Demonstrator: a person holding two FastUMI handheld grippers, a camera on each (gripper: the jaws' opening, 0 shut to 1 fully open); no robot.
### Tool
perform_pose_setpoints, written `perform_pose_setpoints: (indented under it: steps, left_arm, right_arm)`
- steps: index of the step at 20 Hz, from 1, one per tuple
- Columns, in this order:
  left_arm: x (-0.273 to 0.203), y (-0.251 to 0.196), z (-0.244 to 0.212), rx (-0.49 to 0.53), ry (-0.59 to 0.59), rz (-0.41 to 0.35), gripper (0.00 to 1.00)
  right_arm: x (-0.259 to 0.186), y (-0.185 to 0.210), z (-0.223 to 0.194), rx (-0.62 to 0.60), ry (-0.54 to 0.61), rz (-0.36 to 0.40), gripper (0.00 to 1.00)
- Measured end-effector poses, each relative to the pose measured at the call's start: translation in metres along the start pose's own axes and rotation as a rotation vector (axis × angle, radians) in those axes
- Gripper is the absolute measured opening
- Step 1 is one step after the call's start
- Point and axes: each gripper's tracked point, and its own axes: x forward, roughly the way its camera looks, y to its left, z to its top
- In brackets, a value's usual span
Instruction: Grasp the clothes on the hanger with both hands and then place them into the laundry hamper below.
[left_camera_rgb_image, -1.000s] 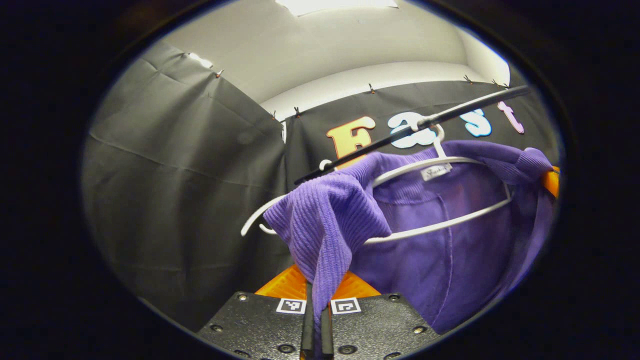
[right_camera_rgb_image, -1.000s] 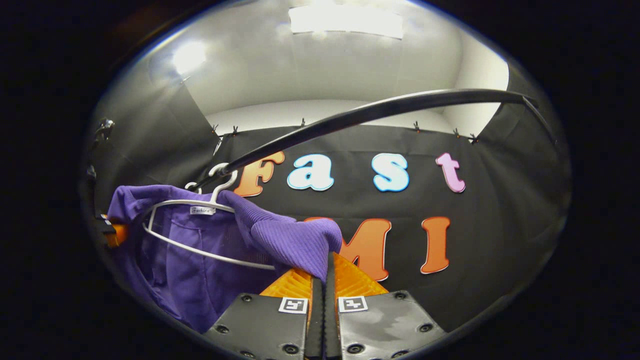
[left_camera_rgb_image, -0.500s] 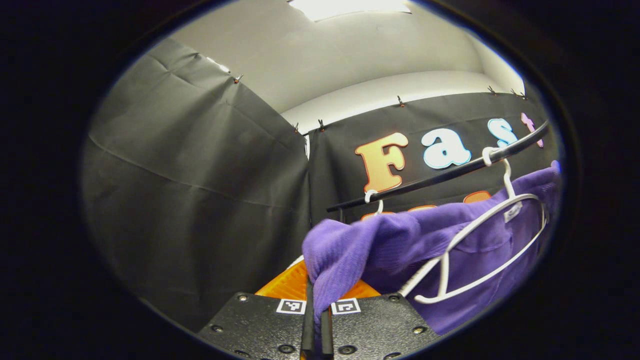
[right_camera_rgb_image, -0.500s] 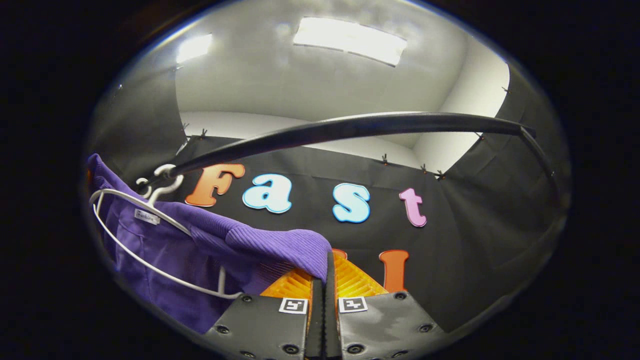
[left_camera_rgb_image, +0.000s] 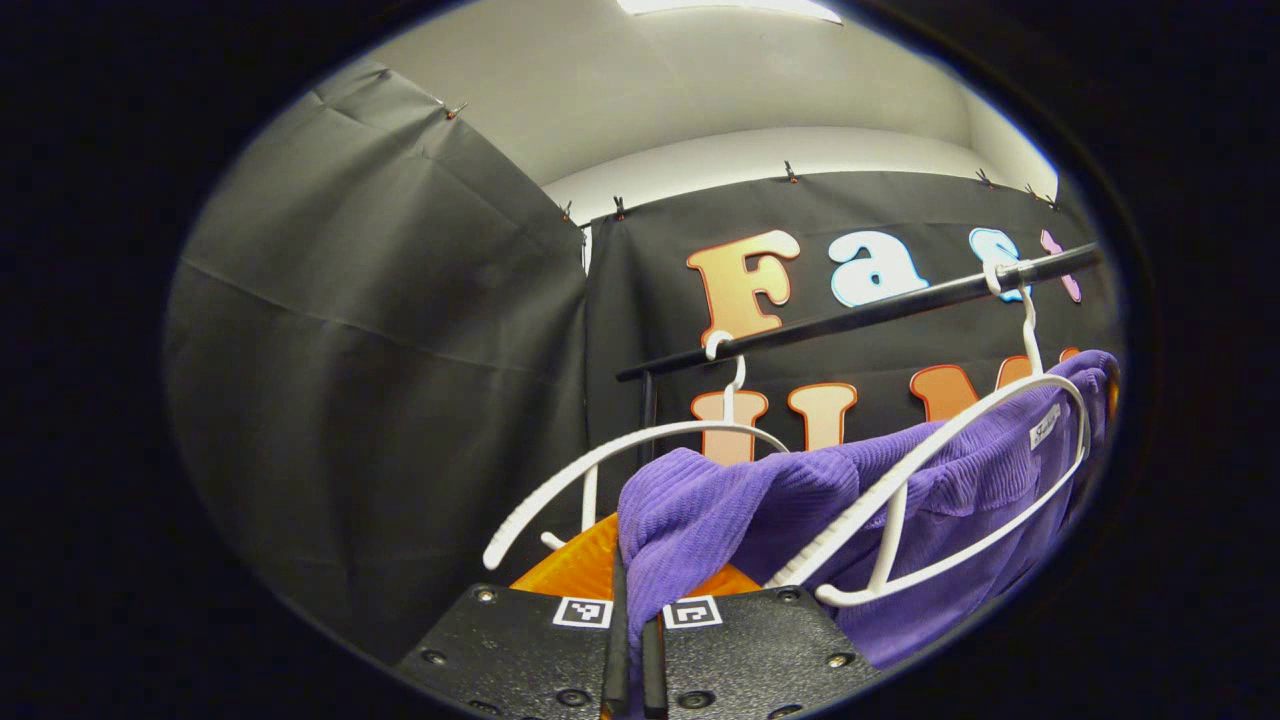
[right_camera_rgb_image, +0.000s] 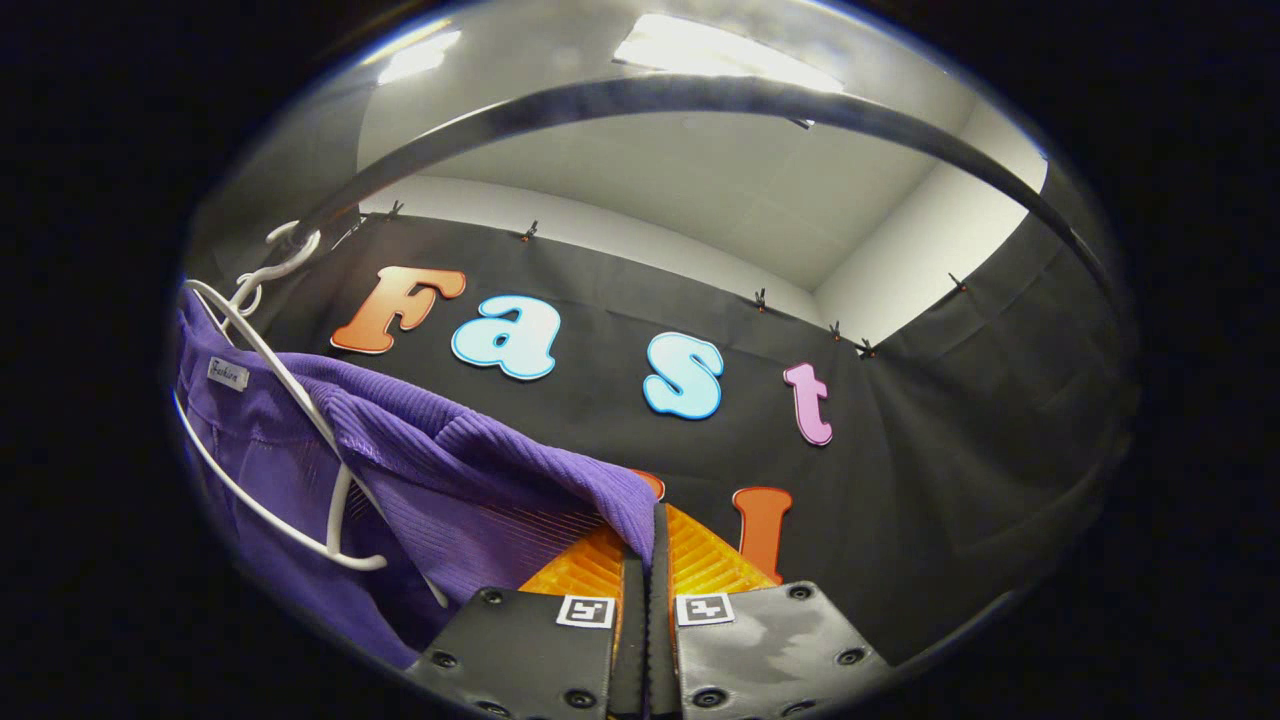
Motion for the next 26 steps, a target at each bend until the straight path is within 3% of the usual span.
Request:
perform_pose_setpoints:
  steps: [1,6,7,8,11,12,18,23,26]
  left_arm:
    - [-0.001,-0.001,-0.01,0.007,0.015,0.0,0.05]
    - [-0.008,-0.003,-0.06,0.047,0.096,-0.002,0.05]
    - [-0.011,-0.001,-0.068,0.04,0.107,0.003,0.07]
    - [-0.013,-0.001,-0.076,0.032,0.119,0.0,0.05]
    - [-0.025,-0.005,-0.096,0.043,0.151,-0.014,0.07]
    - [-0.03,-0.003,-0.101,0.064,0.158,-0.012,0.07]
    - [-0.065,0.009,-0.115,0.075,0.208,-0.006,0.05]
    - [-0.094,0.013,-0.105,0.088,0.223,-0.021,0.07]
    - [-0.112,-0.001,-0.105,0.078,0.242,-0.077,0.07]
  right_arm:
    - [0.0,0.002,-0.004,-0.008,0.004,0.005,0.09]
    - [0.005,0.021,-0.036,-0.038,0.063,0.047,0.09]
    - [0.005,0.019,-0.04,-0.03,0.067,0.044,0.05]
    - [0.004,0.02,-0.045,-0.02,0.07,0.049,0.09]
    - [0.0,0.029,-0.057,-0.052,0.069,0.088,0.05]
    - [-0.004,0.028,-0.06,-0.074,0.065,0.093,0.09]
    - [-0.042,0.022,-0.063,-0.121,0.058,0.157,0.09]
    - [-0.076,0.028,-0.041,-0.094,0.057,0.26,0.09]
    - [-0.105,0.057,-0.037,-0.028,0.088,0.393,0.09]
